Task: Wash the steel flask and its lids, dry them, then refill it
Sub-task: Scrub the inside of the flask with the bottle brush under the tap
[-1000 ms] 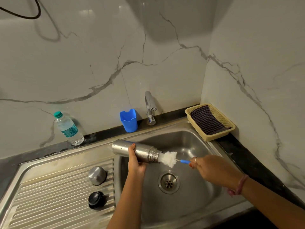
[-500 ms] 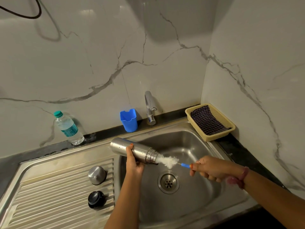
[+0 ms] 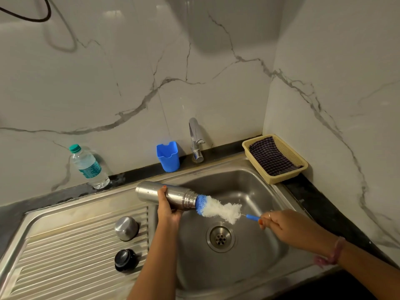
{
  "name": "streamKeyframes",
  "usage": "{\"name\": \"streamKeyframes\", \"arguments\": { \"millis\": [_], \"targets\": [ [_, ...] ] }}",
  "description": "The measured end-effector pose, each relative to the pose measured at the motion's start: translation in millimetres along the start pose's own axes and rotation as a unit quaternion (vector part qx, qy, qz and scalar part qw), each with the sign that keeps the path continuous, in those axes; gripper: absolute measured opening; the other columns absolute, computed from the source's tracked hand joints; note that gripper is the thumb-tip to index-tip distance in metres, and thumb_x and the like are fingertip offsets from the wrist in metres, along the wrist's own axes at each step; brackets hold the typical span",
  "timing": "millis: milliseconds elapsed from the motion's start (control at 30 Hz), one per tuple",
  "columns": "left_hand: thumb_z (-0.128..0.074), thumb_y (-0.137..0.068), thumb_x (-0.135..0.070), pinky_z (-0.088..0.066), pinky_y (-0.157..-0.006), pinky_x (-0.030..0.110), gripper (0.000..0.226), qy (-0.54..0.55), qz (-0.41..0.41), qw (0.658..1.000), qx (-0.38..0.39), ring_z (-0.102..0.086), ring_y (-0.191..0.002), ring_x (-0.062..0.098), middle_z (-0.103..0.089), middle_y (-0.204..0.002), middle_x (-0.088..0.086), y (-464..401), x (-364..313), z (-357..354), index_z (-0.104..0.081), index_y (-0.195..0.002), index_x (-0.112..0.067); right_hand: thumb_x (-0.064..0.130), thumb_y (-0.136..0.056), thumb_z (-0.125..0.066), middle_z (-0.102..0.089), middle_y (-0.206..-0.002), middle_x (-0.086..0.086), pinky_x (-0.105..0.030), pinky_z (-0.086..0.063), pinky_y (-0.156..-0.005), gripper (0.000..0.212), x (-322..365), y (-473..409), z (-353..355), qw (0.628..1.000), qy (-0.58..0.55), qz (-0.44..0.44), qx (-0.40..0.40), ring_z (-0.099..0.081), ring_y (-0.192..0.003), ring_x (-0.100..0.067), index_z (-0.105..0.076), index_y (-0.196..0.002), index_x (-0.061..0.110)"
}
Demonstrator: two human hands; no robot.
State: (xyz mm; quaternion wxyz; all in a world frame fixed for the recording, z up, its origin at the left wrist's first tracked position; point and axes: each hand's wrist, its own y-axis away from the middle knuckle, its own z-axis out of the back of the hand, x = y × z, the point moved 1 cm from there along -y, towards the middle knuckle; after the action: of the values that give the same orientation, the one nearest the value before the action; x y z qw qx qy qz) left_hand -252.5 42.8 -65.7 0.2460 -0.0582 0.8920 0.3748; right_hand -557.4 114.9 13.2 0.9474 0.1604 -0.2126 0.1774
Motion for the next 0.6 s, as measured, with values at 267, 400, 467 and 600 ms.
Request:
{"name": "streamKeyframes", "arguments": {
  "millis": [267, 400, 467, 600],
  "targets": [
    [-0.073, -0.085, -0.027, -0.044, -0.104, 0.059, 0.053, 0.014, -0.001, 1.0, 0.005, -0.062, -0.098, 0.032, -0.062, -0.113, 0.015, -7, 3, -4, -0.042, -0.127, -0.014, 0.031, -0.101, -0.04, -0.056, -0.055, 0.02, -0.01, -0.038, -0.053, 0.028, 0, 3, 15, 1.0, 0.008, 0.01, -0.004, -0.052, -0.057, 0.016, -0.064, -0.103, 0.017],
    [-0.072, -0.086, -0.027, -0.044, -0.103, 0.061, 0.055, -0.002, -0.007, 1.0, 0.002, -0.062, -0.097, 0.031, -0.062, -0.112, 0.014, -9, 4, -4, -0.042, -0.129, -0.012, 0.03, -0.102, -0.039, -0.048, -0.058, 0.046, -0.007, -0.037, -0.055, 0.023, 3, 5, 18, 1.0, 0.007, 0.009, 0.02, -0.05, -0.058, 0.02, -0.06, -0.097, 0.022],
    [-0.074, -0.084, -0.027, -0.043, -0.103, 0.062, 0.057, -0.007, -0.008, 1.0, 0.003, -0.062, -0.1, 0.032, -0.062, -0.114, 0.014, -10, 3, -5, -0.042, -0.13, -0.013, 0.03, -0.102, -0.038, -0.041, -0.057, 0.053, -0.007, -0.037, -0.055, 0.021, 5, 6, 20, 0.999, 0.013, 0.006, 0.032, -0.05, -0.059, 0.021, -0.052, -0.087, 0.03],
    [-0.075, -0.083, -0.027, -0.044, -0.103, 0.061, 0.062, -0.011, -0.012, 1.0, -0.003, -0.062, -0.106, 0.033, -0.061, -0.121, 0.015, -10, 2, -7, -0.042, -0.134, -0.013, 0.031, -0.101, -0.038, -0.051, -0.053, 0.013, -0.007, -0.037, -0.055, 0.028, 3, 5, 24, 0.999, 0.036, 0.01, 0.016, -0.05, -0.057, 0.019, -0.041, -0.074, 0.038]
  ]
}}
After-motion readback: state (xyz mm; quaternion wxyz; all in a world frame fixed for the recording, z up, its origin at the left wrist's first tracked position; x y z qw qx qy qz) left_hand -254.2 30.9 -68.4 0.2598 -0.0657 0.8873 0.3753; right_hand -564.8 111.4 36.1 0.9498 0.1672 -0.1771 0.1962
